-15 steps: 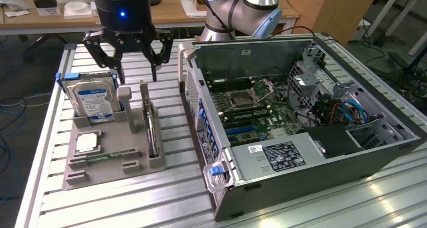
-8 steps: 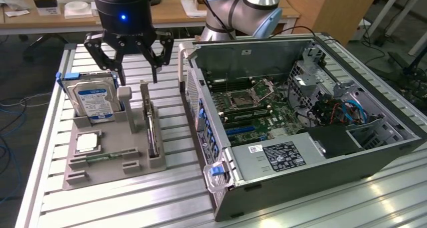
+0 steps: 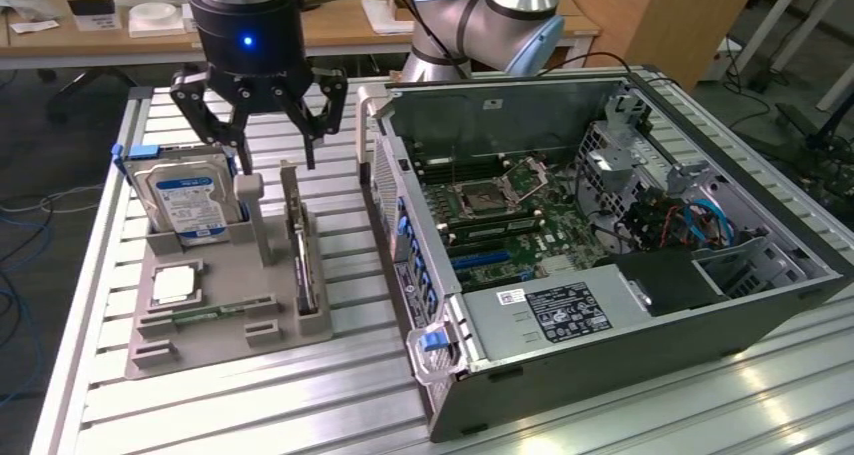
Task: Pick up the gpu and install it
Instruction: 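Pick up the gpu and move the gpu toward the slot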
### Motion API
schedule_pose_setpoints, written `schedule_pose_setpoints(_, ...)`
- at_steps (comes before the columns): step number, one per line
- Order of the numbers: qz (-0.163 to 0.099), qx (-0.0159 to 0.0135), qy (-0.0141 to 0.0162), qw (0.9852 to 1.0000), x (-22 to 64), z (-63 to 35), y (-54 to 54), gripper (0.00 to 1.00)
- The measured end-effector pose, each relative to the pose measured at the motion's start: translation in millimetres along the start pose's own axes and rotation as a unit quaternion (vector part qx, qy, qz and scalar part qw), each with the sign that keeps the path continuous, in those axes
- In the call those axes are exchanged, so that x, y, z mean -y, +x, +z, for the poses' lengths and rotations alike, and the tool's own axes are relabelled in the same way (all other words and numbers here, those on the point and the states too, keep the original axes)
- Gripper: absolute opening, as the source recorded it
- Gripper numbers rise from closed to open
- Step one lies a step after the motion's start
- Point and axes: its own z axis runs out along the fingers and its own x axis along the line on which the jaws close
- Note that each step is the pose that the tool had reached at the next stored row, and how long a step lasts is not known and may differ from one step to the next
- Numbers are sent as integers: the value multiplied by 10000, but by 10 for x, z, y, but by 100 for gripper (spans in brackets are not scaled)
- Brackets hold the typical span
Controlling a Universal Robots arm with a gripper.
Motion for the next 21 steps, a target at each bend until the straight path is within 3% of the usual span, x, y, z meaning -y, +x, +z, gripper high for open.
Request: schedule_pose_setpoints(21,0,13,-1,10000,7,186,4,65)
